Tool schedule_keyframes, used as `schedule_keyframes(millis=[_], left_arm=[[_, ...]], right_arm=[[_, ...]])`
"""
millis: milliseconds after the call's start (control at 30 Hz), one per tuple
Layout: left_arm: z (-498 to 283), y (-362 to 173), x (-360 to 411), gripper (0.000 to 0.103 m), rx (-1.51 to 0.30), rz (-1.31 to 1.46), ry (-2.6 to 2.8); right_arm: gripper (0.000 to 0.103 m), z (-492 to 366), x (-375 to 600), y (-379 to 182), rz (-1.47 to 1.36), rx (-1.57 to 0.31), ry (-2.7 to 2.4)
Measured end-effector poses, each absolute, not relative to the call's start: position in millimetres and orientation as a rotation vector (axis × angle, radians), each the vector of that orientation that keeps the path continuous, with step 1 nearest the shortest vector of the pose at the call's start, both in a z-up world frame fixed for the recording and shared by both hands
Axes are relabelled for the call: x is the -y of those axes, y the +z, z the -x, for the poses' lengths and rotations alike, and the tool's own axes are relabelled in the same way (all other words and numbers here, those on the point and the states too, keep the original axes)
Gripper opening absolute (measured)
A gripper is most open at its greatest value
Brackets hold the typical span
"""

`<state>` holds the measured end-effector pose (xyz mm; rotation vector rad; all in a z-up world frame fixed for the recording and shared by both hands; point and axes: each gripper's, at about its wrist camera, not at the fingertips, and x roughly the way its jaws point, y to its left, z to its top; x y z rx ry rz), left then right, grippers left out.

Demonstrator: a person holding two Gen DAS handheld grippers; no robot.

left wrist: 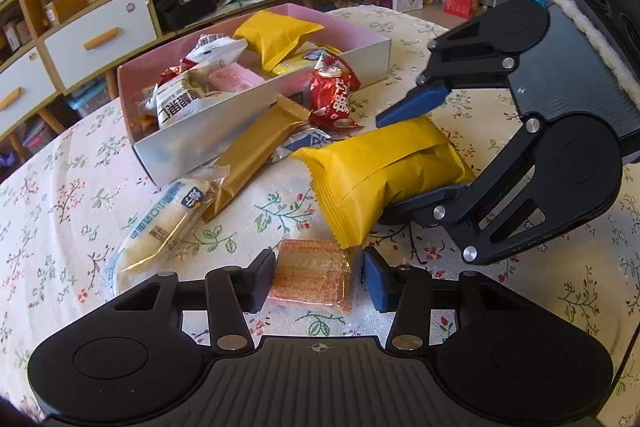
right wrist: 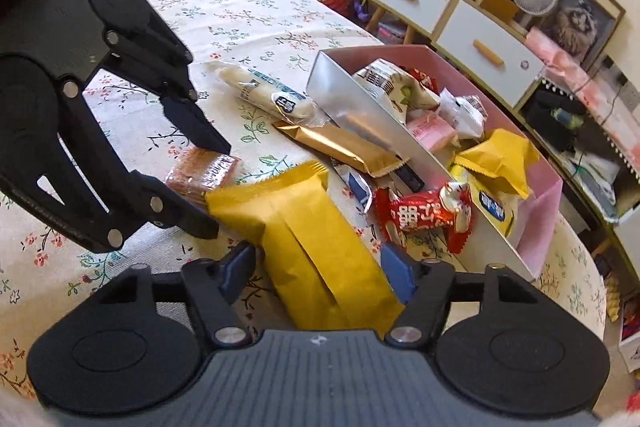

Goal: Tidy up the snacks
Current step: 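Grasp the pink wafer packet with the left gripper while the right gripper grasps the yellow pack, then carry the wafer packet and yellow pack over the box with both grippers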

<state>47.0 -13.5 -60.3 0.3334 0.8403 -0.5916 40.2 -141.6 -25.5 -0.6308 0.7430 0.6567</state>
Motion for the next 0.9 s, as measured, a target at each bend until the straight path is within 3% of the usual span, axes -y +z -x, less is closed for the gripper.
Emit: schedule_keyframes(millis=[300, 433, 900], left_arm=[[-53, -58, 12, 0.041, -0.893, -0.271, -0.522], [-54, -58, 12, 0.041, -0.9, -0.263, -0.513], [-54, -46, 9, 0.04, -0.875, -0.248, -0.498]], right_arm=[[0.05, -43, 139, -21, 0.595, -0.795, 0.632], [0.04, -45, 138, -19, 0.571, -0.815, 0.627], [0.038, -45, 140, -7, 0.519, -0.81, 0.626]])
